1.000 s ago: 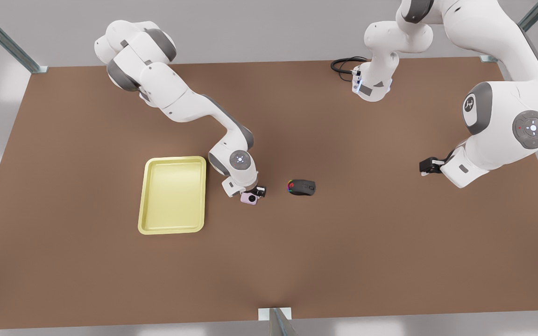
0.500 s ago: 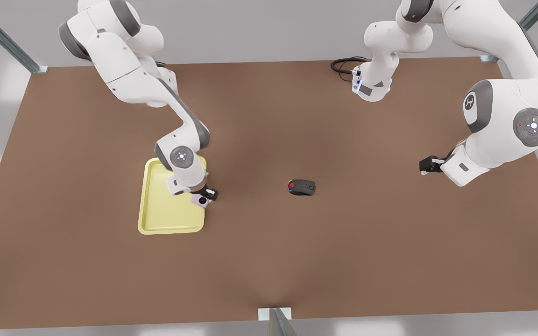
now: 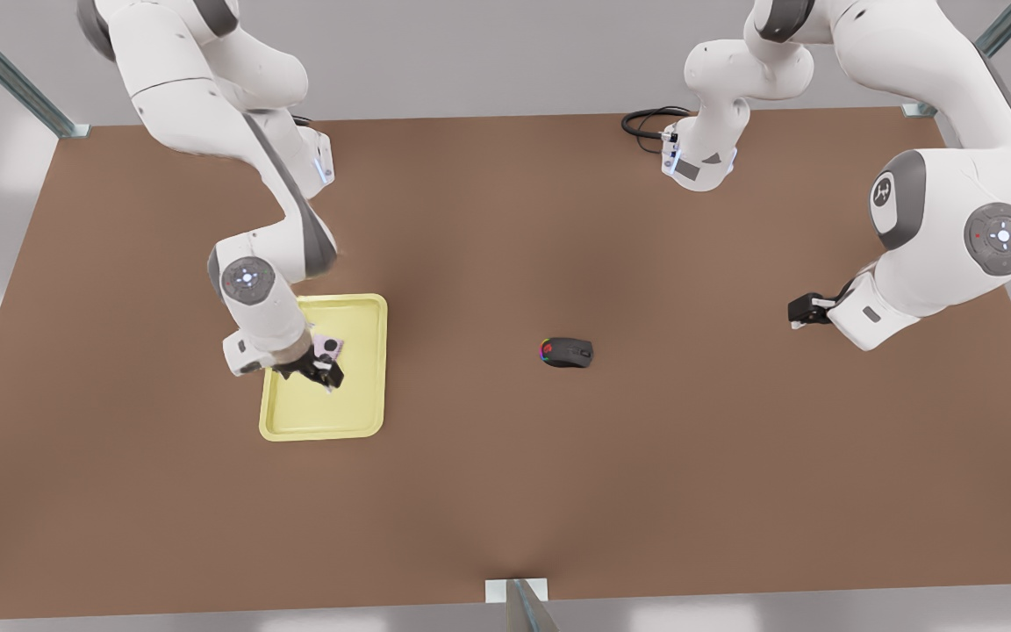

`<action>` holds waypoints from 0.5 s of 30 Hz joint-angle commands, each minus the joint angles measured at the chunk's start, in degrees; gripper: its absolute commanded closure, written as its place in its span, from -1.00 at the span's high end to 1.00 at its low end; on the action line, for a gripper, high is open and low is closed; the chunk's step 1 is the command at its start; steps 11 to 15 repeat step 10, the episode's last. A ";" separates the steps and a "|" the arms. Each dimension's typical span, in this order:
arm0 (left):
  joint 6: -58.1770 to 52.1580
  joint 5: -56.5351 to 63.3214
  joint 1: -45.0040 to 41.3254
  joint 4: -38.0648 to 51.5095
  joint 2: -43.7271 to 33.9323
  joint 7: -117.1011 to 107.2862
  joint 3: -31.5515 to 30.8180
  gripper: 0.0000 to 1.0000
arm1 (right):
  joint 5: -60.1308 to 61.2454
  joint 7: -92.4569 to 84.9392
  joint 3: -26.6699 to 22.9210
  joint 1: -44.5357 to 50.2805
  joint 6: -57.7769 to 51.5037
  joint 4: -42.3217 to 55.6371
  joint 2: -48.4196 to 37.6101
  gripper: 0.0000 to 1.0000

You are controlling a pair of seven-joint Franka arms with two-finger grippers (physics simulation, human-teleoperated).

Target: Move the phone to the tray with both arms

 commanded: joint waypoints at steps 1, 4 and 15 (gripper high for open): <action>-0.02 0.10 0.00 0.03 -0.06 -0.07 0.01 1.00 | 11.91 -28.16 -8.98 3.11 -26.96 11.53 -0.83 1.00; -0.02 0.10 0.00 0.12 -0.06 -0.07 0.01 1.00 | 11.22 -32.48 -16.74 7.26 -38.85 23.51 -3.11 1.00; -0.02 0.10 0.00 0.12 -0.06 0.02 0.01 1.00 | 11.83 -36.43 -17.97 4.62 -41.31 23.42 -5.76 1.00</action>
